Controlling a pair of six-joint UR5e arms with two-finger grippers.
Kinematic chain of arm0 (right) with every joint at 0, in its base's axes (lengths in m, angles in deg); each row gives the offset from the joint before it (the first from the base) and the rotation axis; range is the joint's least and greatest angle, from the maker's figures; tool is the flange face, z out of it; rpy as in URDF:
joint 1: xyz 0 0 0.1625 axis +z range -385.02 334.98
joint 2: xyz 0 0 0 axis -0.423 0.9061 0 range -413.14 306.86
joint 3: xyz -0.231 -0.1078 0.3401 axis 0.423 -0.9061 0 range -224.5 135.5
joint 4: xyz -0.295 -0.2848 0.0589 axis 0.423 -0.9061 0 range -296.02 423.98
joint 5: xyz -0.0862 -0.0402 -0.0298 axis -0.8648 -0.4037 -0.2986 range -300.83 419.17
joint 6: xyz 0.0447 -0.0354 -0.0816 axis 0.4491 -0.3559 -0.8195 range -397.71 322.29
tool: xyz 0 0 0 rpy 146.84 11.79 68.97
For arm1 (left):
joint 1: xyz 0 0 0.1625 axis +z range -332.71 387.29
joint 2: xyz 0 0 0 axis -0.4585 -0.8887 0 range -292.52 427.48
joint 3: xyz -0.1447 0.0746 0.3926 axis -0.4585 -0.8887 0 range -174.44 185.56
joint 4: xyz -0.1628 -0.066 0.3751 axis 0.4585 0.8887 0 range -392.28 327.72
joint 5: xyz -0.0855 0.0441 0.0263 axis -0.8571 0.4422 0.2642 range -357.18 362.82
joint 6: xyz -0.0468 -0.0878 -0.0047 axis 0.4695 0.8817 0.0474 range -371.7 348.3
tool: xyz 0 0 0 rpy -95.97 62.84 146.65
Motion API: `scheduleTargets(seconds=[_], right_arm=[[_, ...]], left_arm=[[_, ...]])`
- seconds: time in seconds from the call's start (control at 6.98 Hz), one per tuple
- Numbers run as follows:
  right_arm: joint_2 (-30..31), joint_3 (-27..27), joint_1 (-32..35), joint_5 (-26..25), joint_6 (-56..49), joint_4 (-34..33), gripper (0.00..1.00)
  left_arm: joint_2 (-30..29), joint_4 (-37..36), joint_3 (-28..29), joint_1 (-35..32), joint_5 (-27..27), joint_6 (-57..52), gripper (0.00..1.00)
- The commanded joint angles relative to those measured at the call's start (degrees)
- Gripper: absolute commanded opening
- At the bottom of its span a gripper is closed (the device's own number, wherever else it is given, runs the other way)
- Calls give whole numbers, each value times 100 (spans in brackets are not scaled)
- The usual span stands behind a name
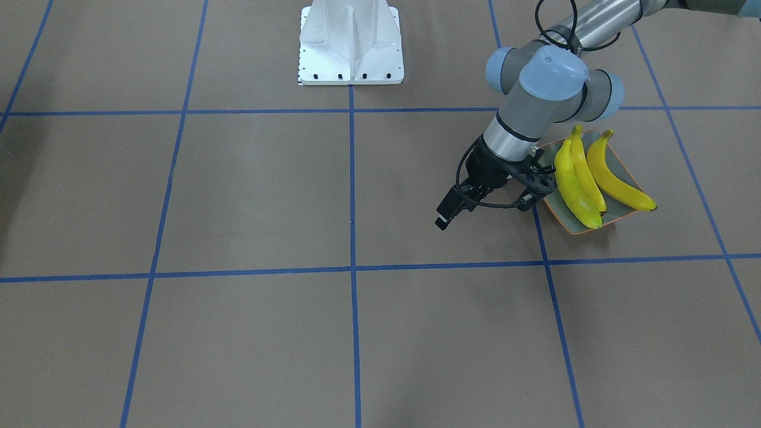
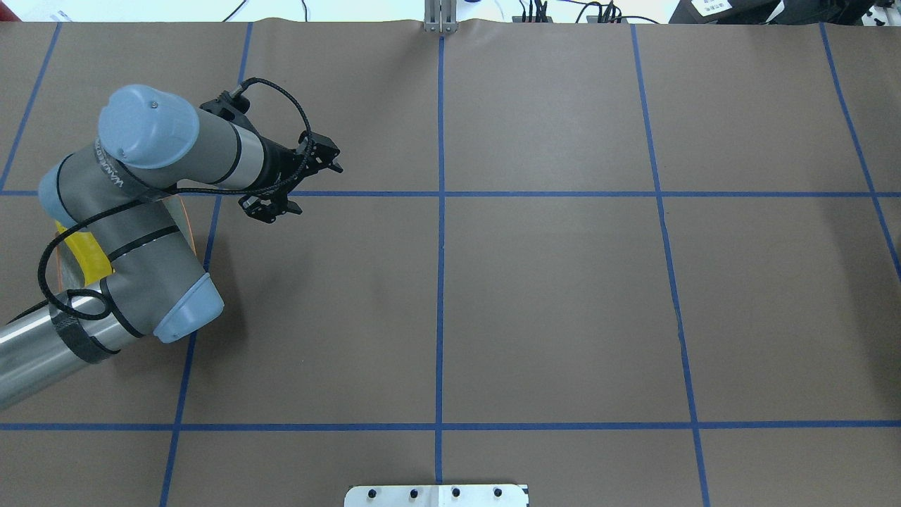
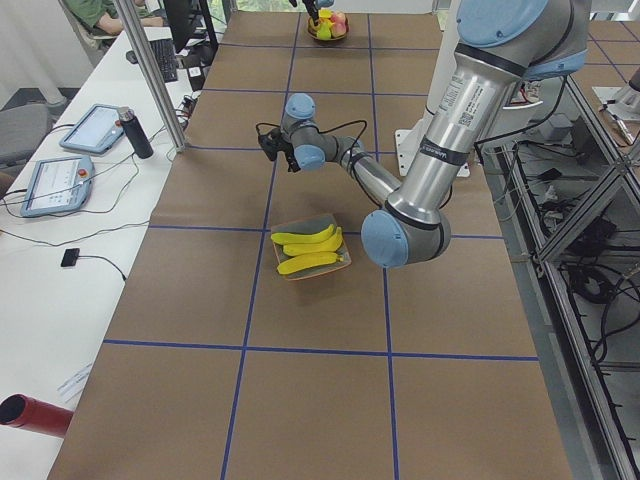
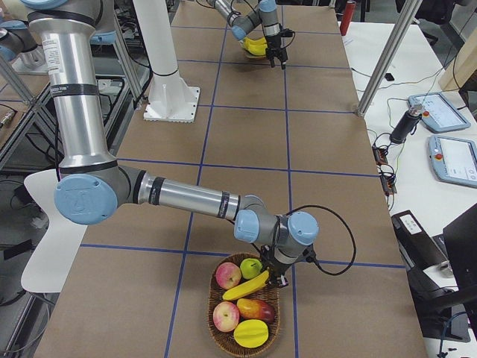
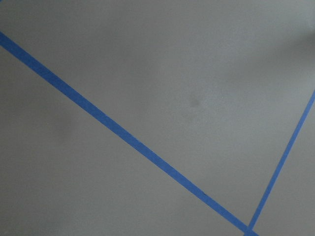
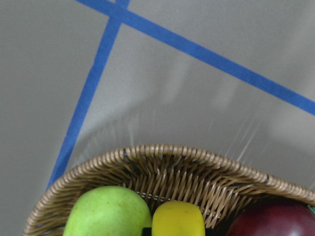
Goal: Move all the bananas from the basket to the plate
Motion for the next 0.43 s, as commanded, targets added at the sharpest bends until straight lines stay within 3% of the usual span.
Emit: scheduleTargets(seconds=[0.0, 0.29], right_arm=[[-23, 129, 372, 48, -5, -40, 0], [39, 208, 801, 56, -58, -31, 0]], left_arm=[[-4, 0, -16, -4, 5, 36, 100], [-4, 0, -34, 5, -4, 45, 100]])
